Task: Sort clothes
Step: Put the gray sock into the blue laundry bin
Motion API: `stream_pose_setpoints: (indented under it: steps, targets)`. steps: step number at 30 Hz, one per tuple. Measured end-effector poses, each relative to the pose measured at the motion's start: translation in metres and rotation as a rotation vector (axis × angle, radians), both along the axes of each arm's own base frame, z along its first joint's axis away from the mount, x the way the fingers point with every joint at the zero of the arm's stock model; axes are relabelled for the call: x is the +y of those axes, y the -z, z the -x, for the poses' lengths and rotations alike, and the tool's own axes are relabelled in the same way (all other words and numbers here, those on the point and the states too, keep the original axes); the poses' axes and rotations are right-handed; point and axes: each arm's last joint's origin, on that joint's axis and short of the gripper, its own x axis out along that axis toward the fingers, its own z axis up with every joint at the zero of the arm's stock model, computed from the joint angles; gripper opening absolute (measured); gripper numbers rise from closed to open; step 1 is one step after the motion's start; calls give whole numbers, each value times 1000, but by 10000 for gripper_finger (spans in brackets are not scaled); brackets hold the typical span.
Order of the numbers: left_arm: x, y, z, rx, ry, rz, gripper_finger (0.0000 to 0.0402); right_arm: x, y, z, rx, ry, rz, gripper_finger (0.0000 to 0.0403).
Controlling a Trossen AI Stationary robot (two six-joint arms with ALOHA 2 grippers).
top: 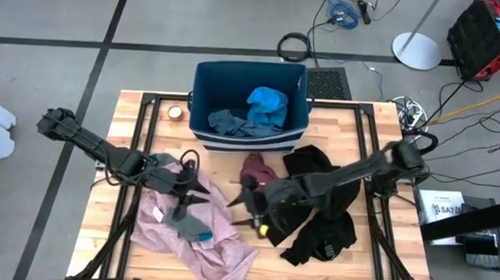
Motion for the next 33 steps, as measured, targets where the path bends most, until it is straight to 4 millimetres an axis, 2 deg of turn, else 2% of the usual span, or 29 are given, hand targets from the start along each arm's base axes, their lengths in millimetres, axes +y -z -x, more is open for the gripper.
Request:
stream_pose_setpoints:
  steps: [4, 7, 13, 19, 22, 26, 29, 33]
  targets:
    - [2, 1, 0, 1, -39, -30, 130, 4, 27, -33, -44, 18, -4, 231]
    - [2, 1, 0, 2, -38, -30, 130, 16, 42, -55, -24, -16, 29, 228]
    - [2, 3, 1, 22, -38, -38, 130, 43, 52, -85, 19, -118, 30, 227]
    - [2, 3, 2, 25, -39, -40, 130, 59, 66, -96, 56, -138, 9, 226]
    - [2, 3, 2, 25, -40, -40, 130, 56, 77, -99, 77, -79, 31, 226]
    - [2, 3, 1, 23, -40, -39, 130, 45, 79, -101, 96, -4, 49, 218]
    - [2, 3, 1, 23, -40, -39, 130, 38, 80, -103, 119, 16, 34, 189]
    - [2, 3, 2, 25, -39, -40, 130, 35, 82, -102, 146, 14, 31, 102]
